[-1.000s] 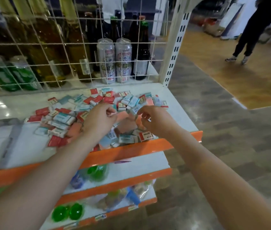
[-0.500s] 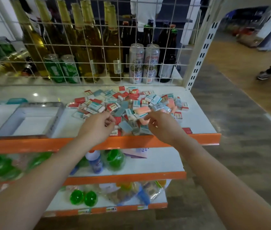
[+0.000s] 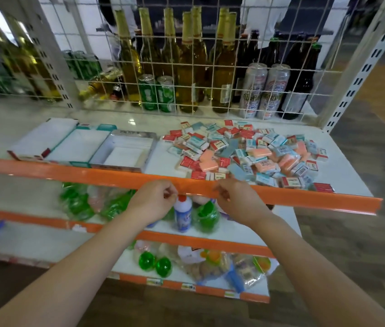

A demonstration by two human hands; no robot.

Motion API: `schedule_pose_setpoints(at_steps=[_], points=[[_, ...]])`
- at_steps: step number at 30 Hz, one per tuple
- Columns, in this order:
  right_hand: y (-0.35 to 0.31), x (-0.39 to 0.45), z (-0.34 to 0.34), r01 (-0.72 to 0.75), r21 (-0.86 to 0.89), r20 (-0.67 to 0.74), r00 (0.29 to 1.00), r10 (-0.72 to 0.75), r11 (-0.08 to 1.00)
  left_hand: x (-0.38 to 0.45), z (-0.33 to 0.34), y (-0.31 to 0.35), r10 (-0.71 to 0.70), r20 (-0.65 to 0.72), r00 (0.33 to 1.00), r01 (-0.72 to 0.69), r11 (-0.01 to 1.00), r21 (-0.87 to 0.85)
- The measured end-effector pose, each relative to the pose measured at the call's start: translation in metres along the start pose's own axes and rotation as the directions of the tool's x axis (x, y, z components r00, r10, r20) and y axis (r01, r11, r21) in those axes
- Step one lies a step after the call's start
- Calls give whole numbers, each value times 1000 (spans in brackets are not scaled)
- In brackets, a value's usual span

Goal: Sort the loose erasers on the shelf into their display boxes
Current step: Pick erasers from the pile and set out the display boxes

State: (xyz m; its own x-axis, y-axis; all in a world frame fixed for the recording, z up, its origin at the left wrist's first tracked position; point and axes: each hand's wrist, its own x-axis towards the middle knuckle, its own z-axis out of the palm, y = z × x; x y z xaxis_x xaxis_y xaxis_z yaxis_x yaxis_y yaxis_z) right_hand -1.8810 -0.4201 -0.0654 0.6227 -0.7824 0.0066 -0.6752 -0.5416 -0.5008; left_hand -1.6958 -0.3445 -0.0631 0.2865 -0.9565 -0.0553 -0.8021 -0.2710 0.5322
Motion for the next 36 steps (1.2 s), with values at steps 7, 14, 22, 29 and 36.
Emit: schedule_pose_setpoints(at_steps=[7,14,22,29,36], points=[[-14,13,9,84,-16,67,994,-83,996,-11,-9,-17,-85,9,996,84,996,25],[-14,41,-9,75,-50,61,996,-72,996,4,-20,-12,-91,-37,995,90,996,-9],[6,93,-44,-18,-55,-24,1000,17,998,71,-29,9,-74,-128,989,61,993,-101],[17,130,-47,-34,-87,-29,999,32,996,125,-10,16,-201,-121,972,188,975,-115],[24,150,-47,-18,-99,0,1000,18,995,150,-3,25,-327,-87,941,296,919,-260]])
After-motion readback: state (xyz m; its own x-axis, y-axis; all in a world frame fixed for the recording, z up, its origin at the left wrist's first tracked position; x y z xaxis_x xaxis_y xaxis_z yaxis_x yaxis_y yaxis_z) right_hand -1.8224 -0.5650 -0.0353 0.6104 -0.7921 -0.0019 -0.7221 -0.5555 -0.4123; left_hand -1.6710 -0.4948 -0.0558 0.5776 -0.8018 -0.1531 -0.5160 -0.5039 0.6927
